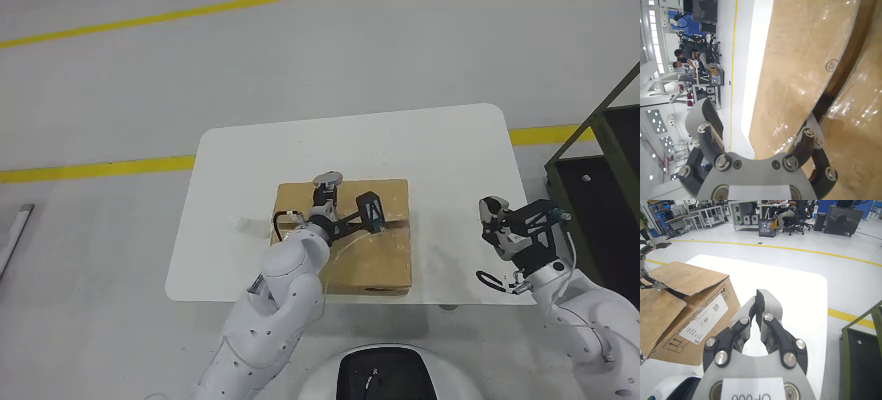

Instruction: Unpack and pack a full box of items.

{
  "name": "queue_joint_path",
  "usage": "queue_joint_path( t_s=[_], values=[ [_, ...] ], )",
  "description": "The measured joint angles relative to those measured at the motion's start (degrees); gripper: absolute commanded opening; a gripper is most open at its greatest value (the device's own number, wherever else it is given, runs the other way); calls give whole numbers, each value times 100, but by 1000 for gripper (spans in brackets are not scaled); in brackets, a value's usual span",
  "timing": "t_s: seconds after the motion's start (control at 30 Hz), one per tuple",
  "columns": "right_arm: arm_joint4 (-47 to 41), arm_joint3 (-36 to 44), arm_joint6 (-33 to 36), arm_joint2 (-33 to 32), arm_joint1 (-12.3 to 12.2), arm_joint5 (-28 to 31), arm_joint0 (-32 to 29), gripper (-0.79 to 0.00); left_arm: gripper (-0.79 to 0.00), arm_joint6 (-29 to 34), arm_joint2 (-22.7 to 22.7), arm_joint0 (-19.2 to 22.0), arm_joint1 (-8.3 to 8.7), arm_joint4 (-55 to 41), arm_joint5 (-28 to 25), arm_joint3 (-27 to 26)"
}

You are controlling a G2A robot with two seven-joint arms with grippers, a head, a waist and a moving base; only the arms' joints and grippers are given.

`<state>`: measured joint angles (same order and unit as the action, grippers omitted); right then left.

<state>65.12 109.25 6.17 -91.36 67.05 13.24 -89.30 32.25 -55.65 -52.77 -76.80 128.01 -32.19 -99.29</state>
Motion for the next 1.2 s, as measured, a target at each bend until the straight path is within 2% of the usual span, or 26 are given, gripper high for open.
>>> queue_joint_path(
  t_s=[0.1, 0.3, 0.47, 0.6, 0.73, 0.87, 1.2],
  values=[
    [-16, -15, 4, 3, 2, 3, 8, -785, 0, -79, -29, 55, -9, 174, 238, -70],
    [-16, -58, 29, 23, 3, 35, 47, -785, 0, -392, 4, 417, -61, 503, 643, -56],
    [-24, -71, 44, 44, 5, 48, 72, -785, 0, -626, 131, 875, -140, 720, 833, 305],
    [-19, -81, 46, 51, 6, 57, 86, -785, 0, -583, 222, 1152, -283, 288, 1364, 678],
    [-26, -91, 46, 31, 6, 55, 98, -785, 0, -549, 451, 1454, -426, 94, 1564, 1157],
    [-47, -109, 58, -4, 3, 64, 110, -785, 0, -423, 500, 1584, -523, -246, 1678, 1462],
    [-128, -174, 81, -122, -4, 80, 122, -785, 0, -425, 500, 1582, -521, -237, 1673, 1457]
  ],
)
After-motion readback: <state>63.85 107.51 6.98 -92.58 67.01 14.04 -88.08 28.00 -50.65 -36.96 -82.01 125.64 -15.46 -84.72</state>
